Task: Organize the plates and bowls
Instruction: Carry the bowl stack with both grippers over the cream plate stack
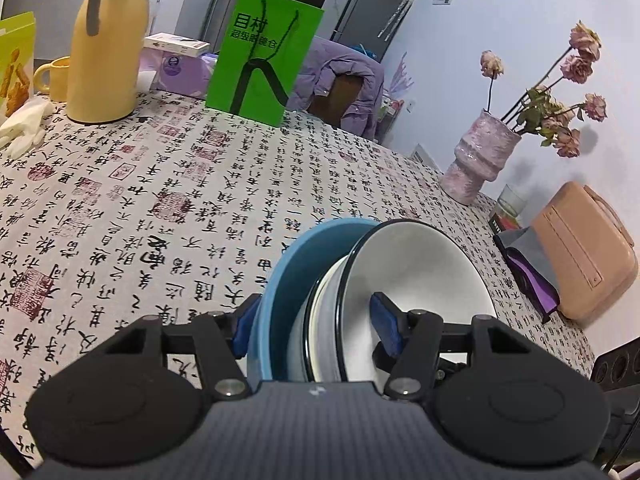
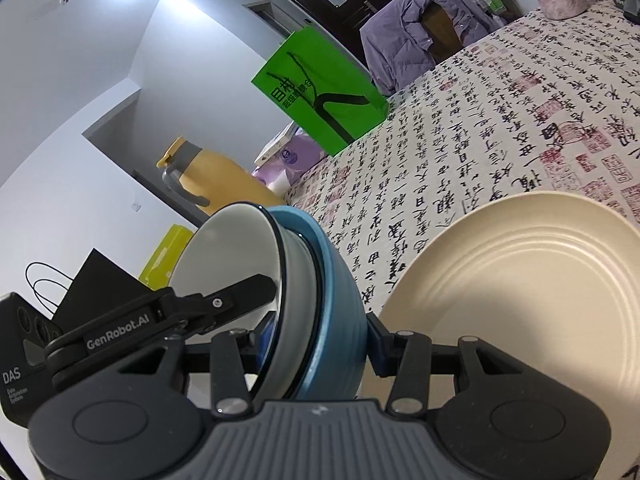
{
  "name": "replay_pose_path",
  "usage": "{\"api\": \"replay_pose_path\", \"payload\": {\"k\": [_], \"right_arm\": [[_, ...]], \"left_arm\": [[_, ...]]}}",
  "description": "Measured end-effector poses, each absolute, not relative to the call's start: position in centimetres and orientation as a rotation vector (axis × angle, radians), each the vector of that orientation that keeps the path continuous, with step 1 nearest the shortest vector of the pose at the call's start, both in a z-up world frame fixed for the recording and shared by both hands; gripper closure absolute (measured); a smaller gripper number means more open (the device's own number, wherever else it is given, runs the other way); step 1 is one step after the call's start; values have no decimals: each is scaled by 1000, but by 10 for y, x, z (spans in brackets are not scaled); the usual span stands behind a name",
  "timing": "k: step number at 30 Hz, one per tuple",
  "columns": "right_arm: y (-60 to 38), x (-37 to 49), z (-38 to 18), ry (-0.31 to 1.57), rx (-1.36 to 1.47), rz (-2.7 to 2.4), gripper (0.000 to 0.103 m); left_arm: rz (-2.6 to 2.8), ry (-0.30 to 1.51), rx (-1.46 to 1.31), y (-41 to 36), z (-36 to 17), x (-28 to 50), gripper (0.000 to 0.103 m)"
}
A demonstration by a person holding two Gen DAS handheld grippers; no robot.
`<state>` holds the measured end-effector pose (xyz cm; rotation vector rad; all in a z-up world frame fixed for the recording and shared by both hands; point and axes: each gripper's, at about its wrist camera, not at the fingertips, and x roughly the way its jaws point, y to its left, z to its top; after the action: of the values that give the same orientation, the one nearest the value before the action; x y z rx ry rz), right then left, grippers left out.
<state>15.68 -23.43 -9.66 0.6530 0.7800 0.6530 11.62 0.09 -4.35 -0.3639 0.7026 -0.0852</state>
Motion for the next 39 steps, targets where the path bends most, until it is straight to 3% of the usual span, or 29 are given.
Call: {"api": "replay_pose_path", "payload": {"k": [39], "right_arm": [[-319, 151, -126, 796, 715, 497, 59]], "left_arm": [[-196, 812, -319, -85, -73, 139, 44]]}}
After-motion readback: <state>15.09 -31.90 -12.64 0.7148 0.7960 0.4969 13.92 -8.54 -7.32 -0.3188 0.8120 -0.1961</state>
